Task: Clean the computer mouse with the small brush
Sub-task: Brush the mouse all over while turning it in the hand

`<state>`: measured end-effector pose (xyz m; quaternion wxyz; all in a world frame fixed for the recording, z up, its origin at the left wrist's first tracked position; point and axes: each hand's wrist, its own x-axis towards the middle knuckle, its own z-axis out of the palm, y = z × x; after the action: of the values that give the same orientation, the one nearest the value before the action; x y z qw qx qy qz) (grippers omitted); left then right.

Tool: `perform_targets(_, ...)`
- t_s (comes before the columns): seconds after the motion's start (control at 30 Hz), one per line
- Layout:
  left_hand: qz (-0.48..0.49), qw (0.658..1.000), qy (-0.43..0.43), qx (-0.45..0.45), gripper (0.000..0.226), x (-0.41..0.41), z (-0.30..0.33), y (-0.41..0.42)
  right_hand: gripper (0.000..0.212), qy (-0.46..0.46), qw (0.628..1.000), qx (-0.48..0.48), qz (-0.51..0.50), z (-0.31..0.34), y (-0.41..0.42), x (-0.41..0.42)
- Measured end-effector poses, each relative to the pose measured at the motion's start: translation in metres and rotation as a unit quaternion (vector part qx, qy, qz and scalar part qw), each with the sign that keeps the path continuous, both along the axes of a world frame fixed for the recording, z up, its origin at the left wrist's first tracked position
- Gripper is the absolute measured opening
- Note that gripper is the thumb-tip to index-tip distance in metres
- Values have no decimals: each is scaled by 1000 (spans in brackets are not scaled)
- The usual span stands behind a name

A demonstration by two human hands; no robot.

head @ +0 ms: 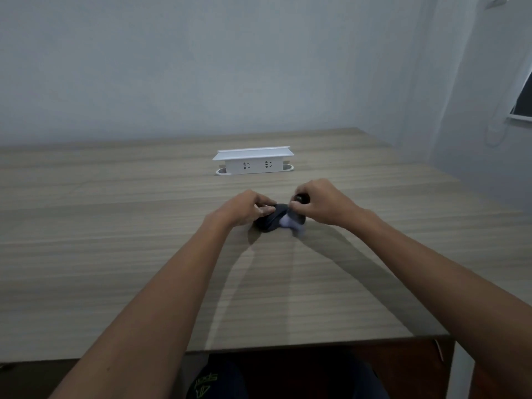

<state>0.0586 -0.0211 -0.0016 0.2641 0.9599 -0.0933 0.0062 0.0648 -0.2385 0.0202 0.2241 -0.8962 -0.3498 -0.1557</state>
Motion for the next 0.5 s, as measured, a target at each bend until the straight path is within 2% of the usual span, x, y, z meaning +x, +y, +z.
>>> perform_targets(0.1, 7, 1000, -3, -18, 35, 0, -3, 0, 17, -9, 999, 12, -33, 7, -5, 5)
perform_targets(0.23, -2, 1000, -8, -27, 30, -3, -2, 2, 19, 20, 998, -30, 55, 12, 12, -10)
perform_targets(0.4, 17, 1000, -8, -21, 36, -3, -2, -1, 18, -25, 999, -23, -33, 8, 2, 7)
perform_targets(0.5, 5, 1000, -10, -24, 32, -6, 0, 0, 22, -4, 999, -21, 35, 10, 10, -5)
